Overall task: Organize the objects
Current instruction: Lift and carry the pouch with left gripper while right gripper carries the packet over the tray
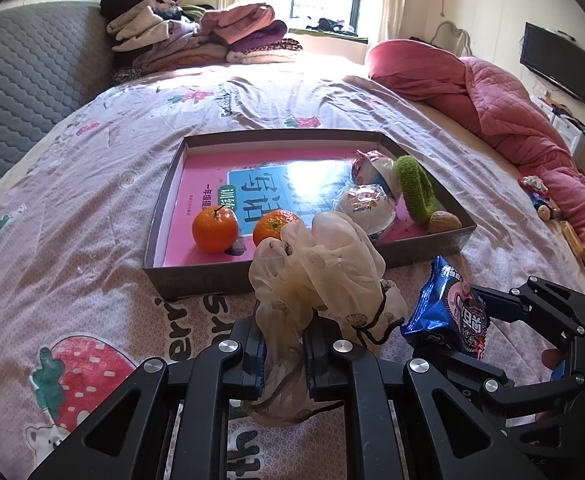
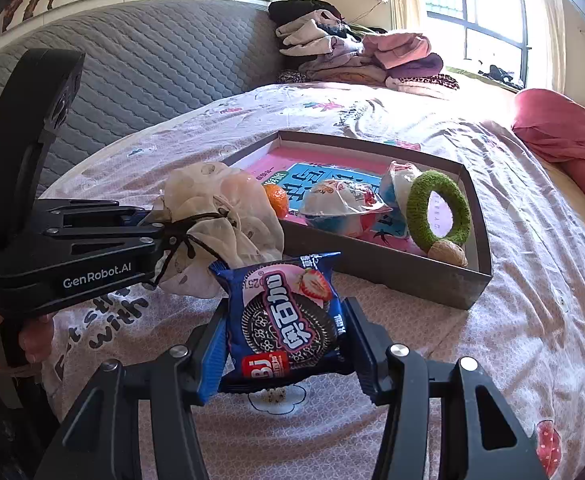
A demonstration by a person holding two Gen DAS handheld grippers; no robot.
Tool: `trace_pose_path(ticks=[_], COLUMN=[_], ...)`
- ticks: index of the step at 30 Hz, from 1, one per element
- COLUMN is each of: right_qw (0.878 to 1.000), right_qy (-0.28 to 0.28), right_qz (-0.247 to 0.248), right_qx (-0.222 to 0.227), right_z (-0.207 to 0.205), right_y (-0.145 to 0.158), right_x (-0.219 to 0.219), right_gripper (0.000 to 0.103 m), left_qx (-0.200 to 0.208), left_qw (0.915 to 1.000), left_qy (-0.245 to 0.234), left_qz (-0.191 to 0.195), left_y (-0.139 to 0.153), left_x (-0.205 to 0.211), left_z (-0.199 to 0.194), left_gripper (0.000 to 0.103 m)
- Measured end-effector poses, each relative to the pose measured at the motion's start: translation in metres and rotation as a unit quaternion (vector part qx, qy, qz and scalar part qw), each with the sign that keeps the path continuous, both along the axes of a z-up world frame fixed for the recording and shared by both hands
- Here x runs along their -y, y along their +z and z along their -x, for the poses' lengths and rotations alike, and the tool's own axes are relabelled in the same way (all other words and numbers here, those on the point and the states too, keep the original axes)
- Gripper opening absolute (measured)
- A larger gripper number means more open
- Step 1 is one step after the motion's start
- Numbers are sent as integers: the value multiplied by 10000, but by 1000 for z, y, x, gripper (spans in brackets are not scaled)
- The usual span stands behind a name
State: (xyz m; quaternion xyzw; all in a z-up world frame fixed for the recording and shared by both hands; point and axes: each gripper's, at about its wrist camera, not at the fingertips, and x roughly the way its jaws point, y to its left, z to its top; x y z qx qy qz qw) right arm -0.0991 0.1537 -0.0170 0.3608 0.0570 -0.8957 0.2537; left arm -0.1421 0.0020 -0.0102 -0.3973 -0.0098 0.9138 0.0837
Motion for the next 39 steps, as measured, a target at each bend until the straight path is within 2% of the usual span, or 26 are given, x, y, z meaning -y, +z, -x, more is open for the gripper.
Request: trace_pose_path(ticks=[22, 25, 29, 31, 39], right_qw=[9961, 9954, 9938, 9938, 9927], right_qy=[-437, -490, -570, -569, -642], right_qz=[623, 598, 237, 352, 171], right_qx=[-449, -564, -924, -892, -1009], right_z=[16, 19, 20, 24, 34], right_y=[38, 44, 54, 57, 61], right_x=[-29, -32, -31, -34, -32], right_gripper=[53, 53, 53, 53, 54], left_qx=[-407, -448, -478, -490, -550], left_qw=[9991, 9989, 9986, 9985, 9980], left_qy=[141, 168, 217, 239, 327], left_qz=[3, 15, 12, 13, 20], left_y=[34, 38, 42, 44, 49], left_x=[4, 4, 6, 8, 15], left_z=[-3, -1, 2, 4, 12], left_gripper=[14, 14, 14, 14, 14])
